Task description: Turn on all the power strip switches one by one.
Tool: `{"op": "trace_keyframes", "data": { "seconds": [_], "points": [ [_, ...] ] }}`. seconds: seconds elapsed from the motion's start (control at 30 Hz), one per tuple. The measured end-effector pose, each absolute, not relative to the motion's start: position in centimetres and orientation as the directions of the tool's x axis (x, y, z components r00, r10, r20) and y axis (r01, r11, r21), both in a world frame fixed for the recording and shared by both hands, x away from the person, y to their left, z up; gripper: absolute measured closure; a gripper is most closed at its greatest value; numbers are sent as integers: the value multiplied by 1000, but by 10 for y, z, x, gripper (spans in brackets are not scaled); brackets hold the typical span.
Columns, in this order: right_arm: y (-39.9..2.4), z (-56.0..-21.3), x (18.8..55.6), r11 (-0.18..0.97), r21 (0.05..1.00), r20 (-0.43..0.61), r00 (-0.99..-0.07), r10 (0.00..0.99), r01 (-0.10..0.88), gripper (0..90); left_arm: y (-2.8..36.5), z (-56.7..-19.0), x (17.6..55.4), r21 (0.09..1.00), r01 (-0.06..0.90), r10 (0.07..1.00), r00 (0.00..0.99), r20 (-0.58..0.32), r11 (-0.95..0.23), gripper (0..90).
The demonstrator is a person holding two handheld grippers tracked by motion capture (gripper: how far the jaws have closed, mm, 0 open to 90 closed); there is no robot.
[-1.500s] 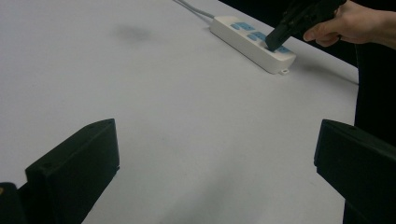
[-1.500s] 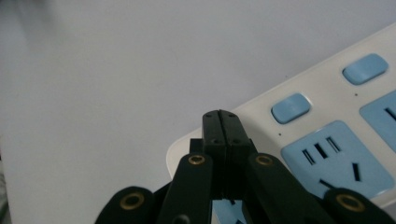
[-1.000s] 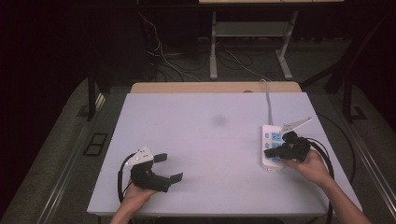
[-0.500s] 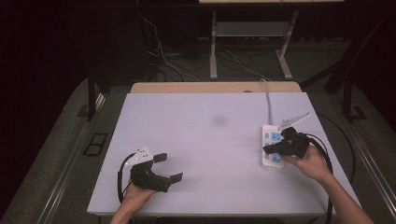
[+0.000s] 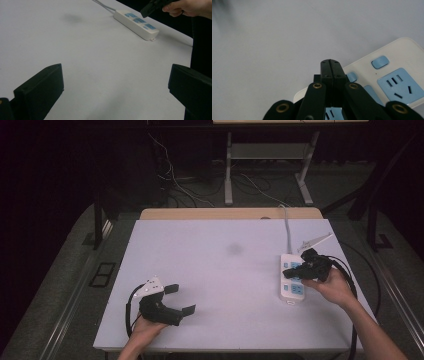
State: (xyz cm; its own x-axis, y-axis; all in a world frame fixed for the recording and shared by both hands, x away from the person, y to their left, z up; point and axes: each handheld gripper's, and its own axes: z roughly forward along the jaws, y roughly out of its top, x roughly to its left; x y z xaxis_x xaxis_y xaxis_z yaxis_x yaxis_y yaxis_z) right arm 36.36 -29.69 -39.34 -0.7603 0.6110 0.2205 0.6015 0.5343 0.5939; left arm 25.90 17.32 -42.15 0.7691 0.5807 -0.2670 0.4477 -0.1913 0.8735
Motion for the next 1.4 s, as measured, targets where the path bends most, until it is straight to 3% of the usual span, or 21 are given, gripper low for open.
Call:
{"op": "trace_keyframes", "data": {
  "seconds": [1.4],
  "points": [
    [-304, -414, 383, 521, 582, 219, -738, 639, 624, 900, 173, -422, 259, 872, 448, 578, 771, -266, -196, 0]
  ]
}}
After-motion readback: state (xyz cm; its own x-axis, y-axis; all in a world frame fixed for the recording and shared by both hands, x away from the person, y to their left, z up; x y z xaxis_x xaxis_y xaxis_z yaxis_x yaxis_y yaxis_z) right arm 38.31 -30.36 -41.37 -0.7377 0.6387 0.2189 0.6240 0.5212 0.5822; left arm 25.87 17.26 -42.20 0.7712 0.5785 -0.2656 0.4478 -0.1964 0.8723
